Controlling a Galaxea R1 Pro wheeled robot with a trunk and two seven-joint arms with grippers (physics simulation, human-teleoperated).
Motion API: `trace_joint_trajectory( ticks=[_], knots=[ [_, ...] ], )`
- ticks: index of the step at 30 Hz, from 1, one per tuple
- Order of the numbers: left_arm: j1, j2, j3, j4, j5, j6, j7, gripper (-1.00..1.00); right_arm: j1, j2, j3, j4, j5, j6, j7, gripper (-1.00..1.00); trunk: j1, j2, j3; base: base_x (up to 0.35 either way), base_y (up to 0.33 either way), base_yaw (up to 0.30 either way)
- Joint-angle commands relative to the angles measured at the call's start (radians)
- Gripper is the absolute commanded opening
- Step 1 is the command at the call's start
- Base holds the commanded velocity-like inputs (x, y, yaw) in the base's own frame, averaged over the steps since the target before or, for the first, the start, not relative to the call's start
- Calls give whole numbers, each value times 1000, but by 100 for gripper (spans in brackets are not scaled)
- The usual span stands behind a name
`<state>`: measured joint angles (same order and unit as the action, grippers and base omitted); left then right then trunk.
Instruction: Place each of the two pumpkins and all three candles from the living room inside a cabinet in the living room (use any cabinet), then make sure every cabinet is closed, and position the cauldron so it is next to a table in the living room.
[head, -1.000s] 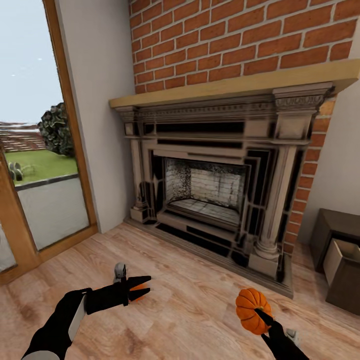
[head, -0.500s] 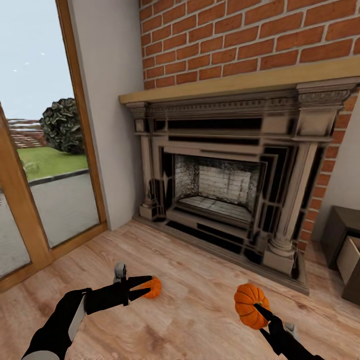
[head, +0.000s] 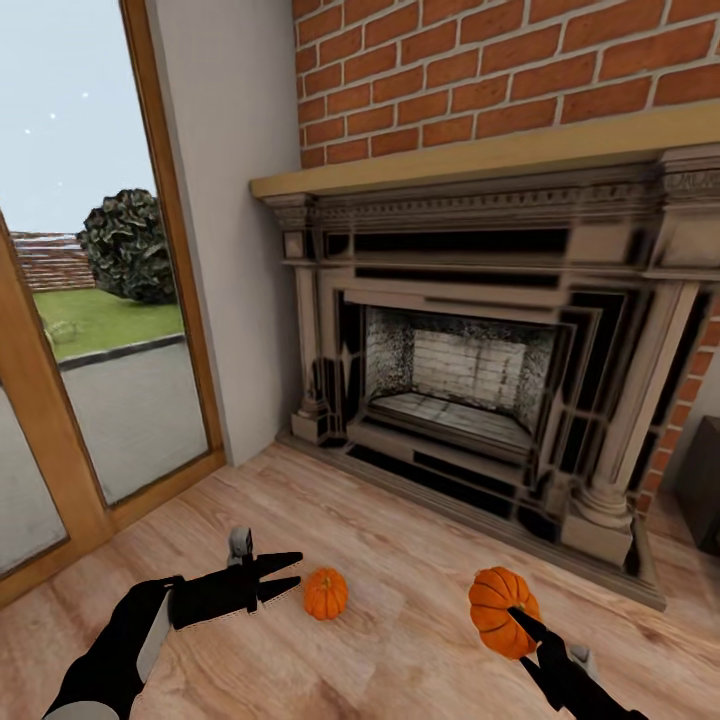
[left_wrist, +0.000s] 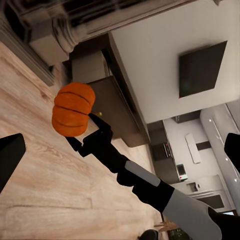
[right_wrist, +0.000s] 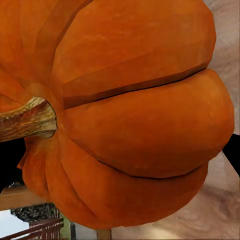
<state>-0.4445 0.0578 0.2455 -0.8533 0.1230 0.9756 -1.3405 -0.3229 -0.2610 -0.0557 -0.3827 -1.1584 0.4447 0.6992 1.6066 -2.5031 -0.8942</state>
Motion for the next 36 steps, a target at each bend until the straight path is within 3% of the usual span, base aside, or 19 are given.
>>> trace_joint_trajectory(
  ticks=[1,11,15,18,22,25,31,36],
  knots=[
    [0,0,0,0,3,8,-1,100,-1,0,-6,-1,-9,11,0,-100,0,0,-1,264,223,0],
    [0,1,1,14,2,6,4,100,-1,-4,1,-62,-7,9,-25,-100,0,0,-1,255,130,0],
    [0,2,1,14,0,6,4,100,-1,-4,51,-99,-6,13,-48,-100,0,0,-1,59,8,0],
    [0,10,2,14,0,6,3,100,-1,-4,113,-155,-6,24,-62,-100,0,0,-1,14,2,0],
    [0,15,4,14,0,7,6,100,-1,-4,132,-195,-6,81,-90,-100,0,0,-1,3,0,0],
    [0,29,4,14,0,7,6,100,-1,-4,146,-248,-6,113,-159,-100,0,0,-1,0,0,0],
    [0,51,5,14,1,9,6,100,-39,5,270,-305,-6,183,-338,-100,0,0,-1,0,0,0],
    [0,54,5,14,1,9,6,100,-86,9,407,-338,-7,198,-392,-100,0,0,-1,0,0,0]
  ],
)
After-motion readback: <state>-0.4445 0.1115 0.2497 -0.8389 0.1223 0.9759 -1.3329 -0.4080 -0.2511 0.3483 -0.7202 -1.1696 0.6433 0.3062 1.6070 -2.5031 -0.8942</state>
